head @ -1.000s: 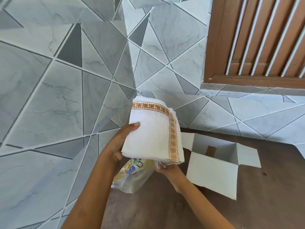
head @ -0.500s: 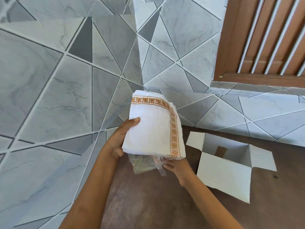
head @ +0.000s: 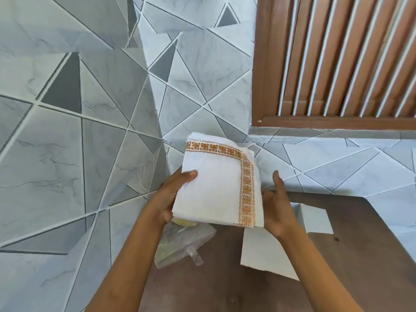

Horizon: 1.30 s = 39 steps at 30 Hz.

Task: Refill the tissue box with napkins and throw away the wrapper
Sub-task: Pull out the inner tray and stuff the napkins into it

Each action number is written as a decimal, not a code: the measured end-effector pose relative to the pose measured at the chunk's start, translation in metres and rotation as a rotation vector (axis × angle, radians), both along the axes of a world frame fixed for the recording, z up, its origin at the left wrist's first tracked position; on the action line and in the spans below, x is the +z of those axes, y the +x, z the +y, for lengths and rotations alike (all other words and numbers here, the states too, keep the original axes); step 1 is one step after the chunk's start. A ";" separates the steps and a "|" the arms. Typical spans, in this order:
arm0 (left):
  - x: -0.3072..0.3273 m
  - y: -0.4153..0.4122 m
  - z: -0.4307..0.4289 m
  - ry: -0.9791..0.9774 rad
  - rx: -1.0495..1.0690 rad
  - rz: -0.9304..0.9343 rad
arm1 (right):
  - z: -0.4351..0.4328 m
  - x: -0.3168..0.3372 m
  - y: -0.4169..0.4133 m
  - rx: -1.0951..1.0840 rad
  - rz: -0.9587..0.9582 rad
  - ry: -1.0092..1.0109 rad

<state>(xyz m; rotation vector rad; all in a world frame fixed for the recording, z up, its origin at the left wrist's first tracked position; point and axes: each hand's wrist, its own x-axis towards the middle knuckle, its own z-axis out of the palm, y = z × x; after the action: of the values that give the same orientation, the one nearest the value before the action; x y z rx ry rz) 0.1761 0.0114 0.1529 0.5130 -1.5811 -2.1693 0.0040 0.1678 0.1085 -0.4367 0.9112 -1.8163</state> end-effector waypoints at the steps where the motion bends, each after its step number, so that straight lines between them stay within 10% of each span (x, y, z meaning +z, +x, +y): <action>1: -0.001 -0.007 0.002 -0.051 0.012 -0.014 | 0.008 0.002 -0.006 -0.002 0.119 0.015; 8: -0.013 -0.058 0.030 -0.245 0.154 -0.023 | 0.041 0.016 -0.023 -0.242 0.622 0.177; 24: -0.064 -0.131 0.073 -0.114 0.123 0.151 | 0.073 -0.019 -0.092 -0.273 0.617 0.210; 39: -0.072 -0.121 0.046 -0.714 -0.114 -0.342 | 0.062 -0.059 -0.089 -0.531 0.754 0.309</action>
<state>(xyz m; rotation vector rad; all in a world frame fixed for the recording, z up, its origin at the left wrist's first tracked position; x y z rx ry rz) 0.0551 0.0571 0.0812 0.5763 -2.4520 -1.4655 -0.0851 0.2303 0.0491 -0.7528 1.9459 -1.9402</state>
